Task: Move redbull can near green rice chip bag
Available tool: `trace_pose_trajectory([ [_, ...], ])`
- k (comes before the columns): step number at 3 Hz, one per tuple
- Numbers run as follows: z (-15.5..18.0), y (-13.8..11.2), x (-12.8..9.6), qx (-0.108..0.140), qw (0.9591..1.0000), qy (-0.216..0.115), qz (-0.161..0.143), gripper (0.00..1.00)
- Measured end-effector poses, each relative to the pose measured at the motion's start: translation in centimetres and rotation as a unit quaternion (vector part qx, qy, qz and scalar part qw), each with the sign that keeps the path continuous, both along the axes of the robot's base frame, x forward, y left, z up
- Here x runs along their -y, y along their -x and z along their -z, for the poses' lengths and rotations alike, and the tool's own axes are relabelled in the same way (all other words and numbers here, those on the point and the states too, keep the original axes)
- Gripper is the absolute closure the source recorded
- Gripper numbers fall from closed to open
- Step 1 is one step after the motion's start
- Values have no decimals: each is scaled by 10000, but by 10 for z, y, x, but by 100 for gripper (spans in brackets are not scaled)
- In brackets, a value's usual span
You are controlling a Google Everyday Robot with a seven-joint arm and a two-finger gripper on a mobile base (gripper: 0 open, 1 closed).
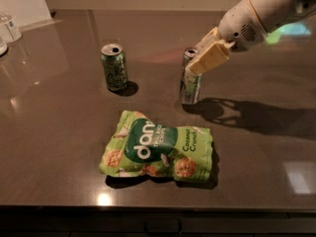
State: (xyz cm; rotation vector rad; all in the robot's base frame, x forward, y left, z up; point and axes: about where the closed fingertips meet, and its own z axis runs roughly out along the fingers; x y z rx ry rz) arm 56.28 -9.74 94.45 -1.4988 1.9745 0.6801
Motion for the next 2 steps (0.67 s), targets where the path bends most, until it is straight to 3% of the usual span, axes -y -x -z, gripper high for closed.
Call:
trace_pose_trajectory([
  [1,8,27,-4,-8,9997,112,-210,100],
  [2,17,42,-10,74,9993,252,-272,84],
])
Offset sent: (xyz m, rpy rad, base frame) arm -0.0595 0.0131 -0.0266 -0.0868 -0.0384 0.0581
